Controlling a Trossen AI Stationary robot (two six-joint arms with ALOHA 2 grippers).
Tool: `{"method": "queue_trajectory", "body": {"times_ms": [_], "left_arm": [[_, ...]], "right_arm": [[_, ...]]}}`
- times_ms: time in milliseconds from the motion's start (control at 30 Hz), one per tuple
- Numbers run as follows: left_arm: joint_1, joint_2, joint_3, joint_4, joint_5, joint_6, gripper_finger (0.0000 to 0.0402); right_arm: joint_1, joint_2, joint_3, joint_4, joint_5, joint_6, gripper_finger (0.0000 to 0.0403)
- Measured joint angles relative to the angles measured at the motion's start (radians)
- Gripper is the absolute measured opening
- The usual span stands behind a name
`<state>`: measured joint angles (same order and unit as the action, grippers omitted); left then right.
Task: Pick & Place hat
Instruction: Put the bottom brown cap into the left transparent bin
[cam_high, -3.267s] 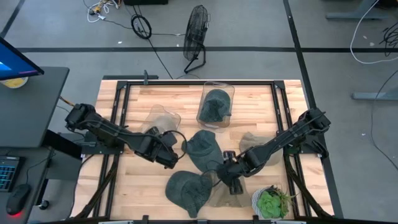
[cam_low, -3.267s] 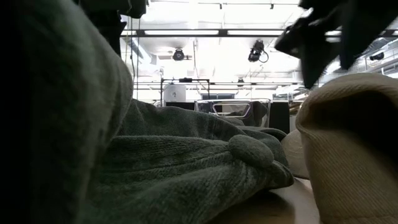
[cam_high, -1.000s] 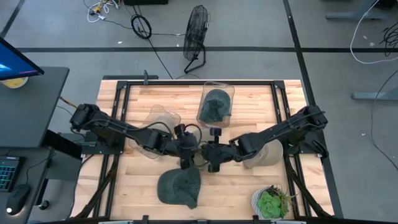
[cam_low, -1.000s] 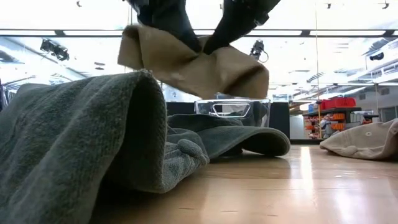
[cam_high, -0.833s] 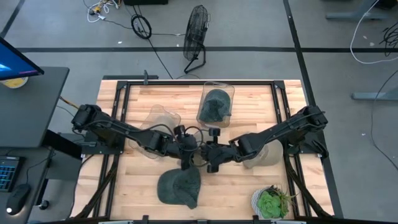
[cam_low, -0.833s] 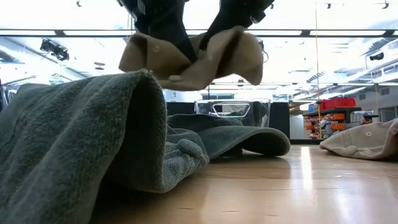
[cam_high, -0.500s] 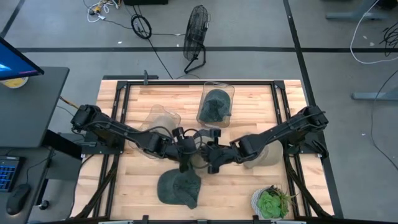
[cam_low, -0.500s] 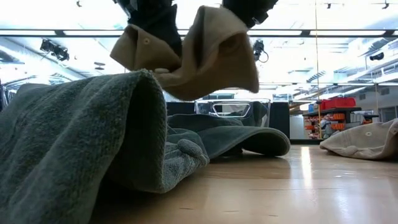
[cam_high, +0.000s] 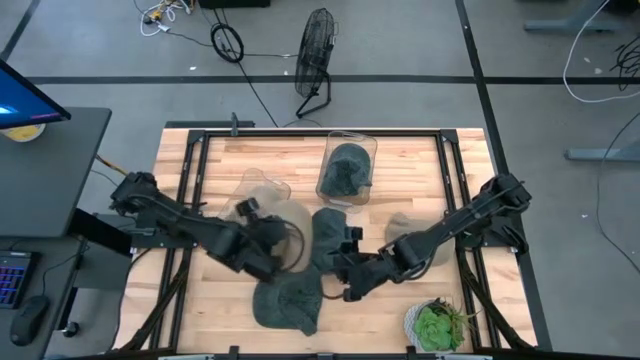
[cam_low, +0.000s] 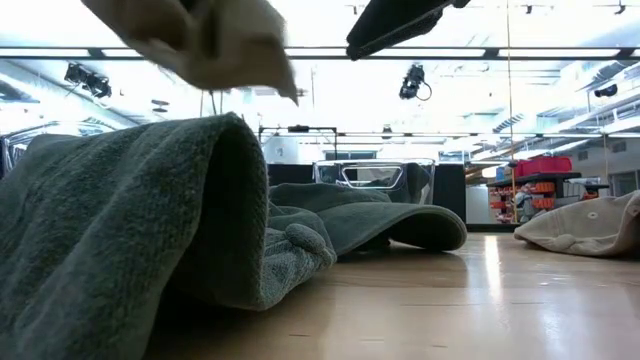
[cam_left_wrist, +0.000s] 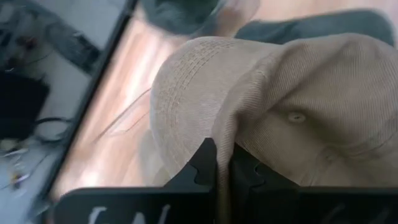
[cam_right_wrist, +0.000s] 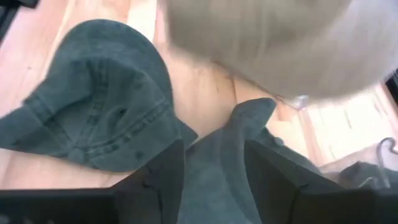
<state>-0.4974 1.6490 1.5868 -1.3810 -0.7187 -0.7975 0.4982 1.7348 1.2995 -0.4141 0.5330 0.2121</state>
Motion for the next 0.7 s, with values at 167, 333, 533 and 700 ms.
{"method": "queue_trajectory", "body": {"times_ms": [167,333,533,700], "left_arm": [[-0.027,-0.029,0.080,-0.166,0.010,-0.048,0.0010],[0.012,-0.089,0.050,-0.190,0.067,0.028,0.0010],[0.096,-0.229,-0.078,-0.190,0.066,0.102,0.0011],[0.213,-0.405,-0.279,-0.174,0.122,0.067,0.0013]], "right_arm": [[0.020,0.000,0.000,-0.007,0.000,0.024,0.0175],[0.020,0.000,-0.001,-0.015,0.001,0.020,0.0169],[0.020,0.000,-0.001,-0.033,0.001,0.042,0.0167],[0.020,0.000,-0.001,-0.047,0.001,0.040,0.0166]]}}
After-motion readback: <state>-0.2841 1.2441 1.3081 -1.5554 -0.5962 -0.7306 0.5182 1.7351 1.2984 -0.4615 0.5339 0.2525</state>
